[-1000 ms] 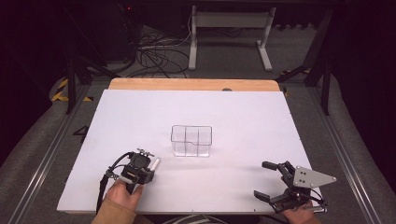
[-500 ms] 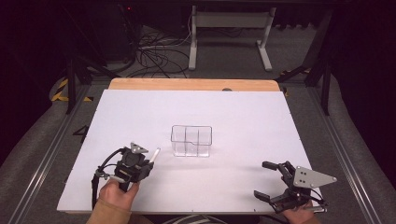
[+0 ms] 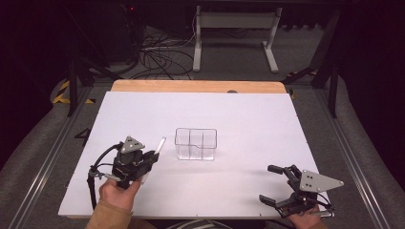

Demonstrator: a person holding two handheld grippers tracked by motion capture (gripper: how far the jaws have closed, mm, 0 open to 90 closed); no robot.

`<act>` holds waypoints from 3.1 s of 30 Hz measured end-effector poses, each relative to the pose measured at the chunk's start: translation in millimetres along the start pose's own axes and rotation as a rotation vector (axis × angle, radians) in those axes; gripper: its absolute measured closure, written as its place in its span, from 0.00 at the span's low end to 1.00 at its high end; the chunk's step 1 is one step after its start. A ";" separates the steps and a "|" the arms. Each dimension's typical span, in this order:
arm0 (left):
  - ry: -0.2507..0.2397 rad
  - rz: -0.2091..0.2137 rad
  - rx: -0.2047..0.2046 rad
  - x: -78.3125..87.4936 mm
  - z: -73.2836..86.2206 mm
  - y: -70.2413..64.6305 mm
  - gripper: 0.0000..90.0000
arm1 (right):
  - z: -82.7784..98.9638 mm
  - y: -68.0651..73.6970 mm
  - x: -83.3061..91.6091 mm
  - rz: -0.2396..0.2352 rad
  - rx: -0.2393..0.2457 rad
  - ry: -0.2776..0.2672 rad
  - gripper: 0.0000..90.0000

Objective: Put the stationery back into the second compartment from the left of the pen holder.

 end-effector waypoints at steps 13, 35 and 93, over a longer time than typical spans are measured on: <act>-0.177 0.077 -0.069 9.7 -20.6 -5.4 0.87 | 0.2 0.0 -0.7 0.000 0.000 0.003 0.05; -0.340 0.250 -0.153 5.6 -43.9 -11.2 0.87 | 1.9 0.5 0.2 0.001 -0.008 0.005 0.05; -0.391 0.280 -0.202 -81.8 -106.0 -32.8 0.87 | 2.5 1.0 -0.8 -0.010 -0.005 0.007 0.05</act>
Point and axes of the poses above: each handheld gripper's, and its own axes: x roughly backward along the jaws, z roughly out of its underside, y roughly to its left, the point moved 1 cm from there along -x, roughly forward along the jaws, and after that the axes turned 13 degrees about y, right-handed, at the moved point
